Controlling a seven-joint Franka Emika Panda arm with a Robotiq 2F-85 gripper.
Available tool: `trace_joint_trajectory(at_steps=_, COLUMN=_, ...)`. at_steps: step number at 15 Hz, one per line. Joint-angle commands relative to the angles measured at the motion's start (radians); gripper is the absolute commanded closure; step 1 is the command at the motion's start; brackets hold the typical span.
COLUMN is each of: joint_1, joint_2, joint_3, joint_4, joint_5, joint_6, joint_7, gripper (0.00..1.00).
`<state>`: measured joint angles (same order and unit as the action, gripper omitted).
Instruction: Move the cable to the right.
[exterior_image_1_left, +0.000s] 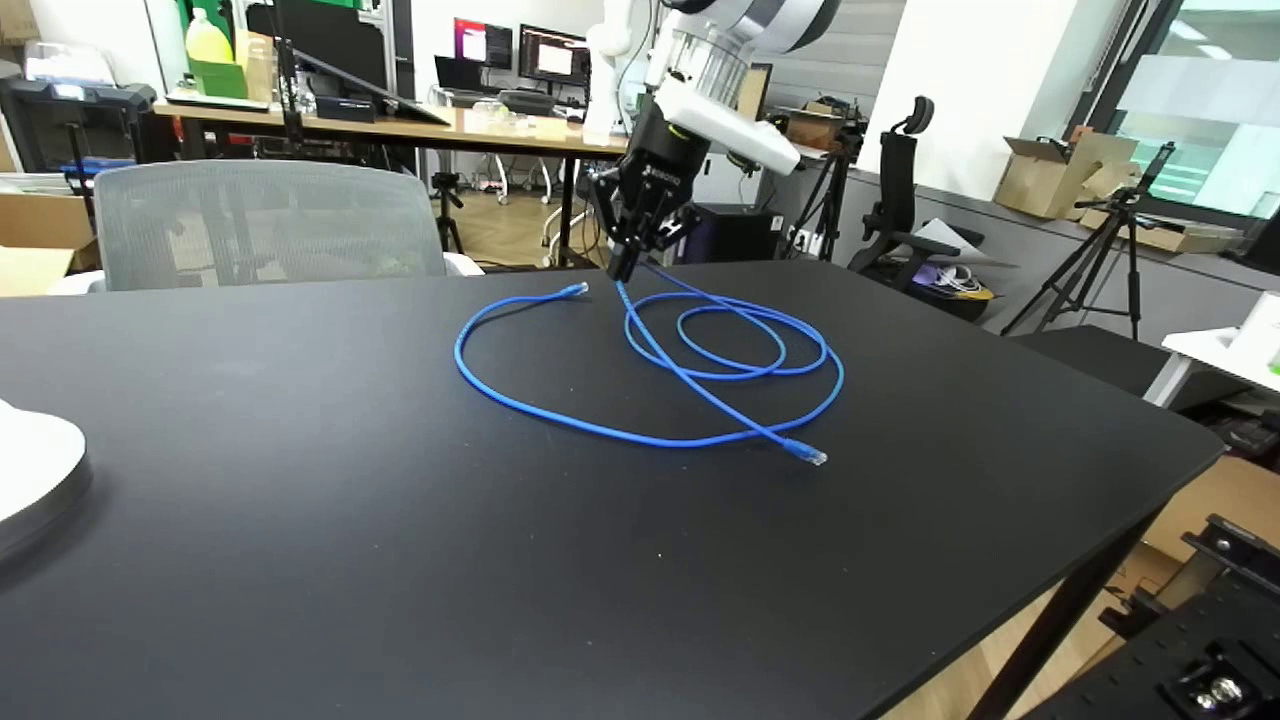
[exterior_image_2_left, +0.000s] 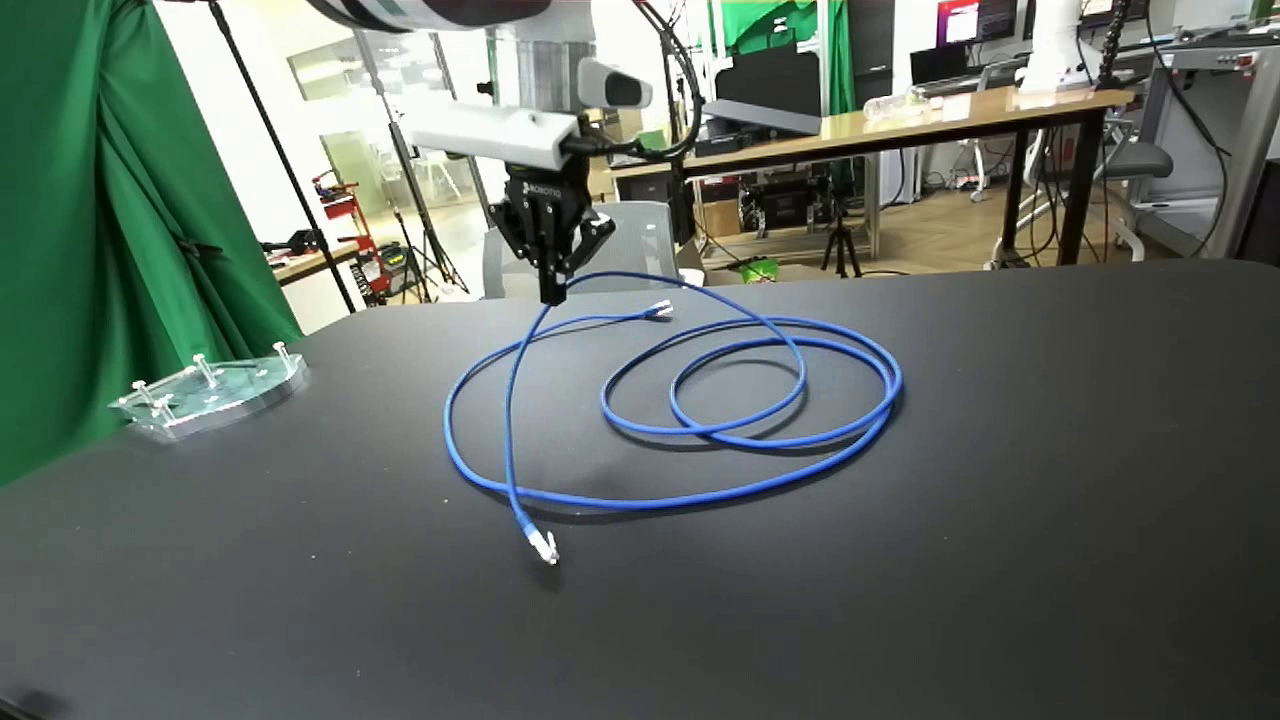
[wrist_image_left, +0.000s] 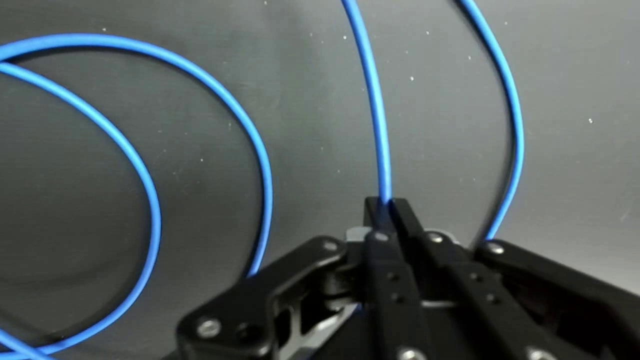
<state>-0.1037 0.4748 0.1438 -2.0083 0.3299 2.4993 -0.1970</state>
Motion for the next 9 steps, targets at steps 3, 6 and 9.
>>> trace_joint_trajectory(at_steps=3, joint_1=0.025, joint_2=0.005, joint_3=-0.028, joint_4=0.001, joint_5=0.093, joint_6=0.112, joint_7=0.182, gripper=0.98)
trace_joint_trajectory(at_steps=6, joint_1=0.022, joint_2=0.044, joint_3=-0.022, joint_4=0.018, joint_5=0.147, joint_6=0.199, joint_7=0.249, gripper=0.98)
trace_joint_trajectory(at_steps=9, joint_1=0.025, joint_2=0.093, joint_3=-0.016, joint_4=0.048, joint_5=0.176, joint_6=0.256, joint_7=0.297, gripper=0.98)
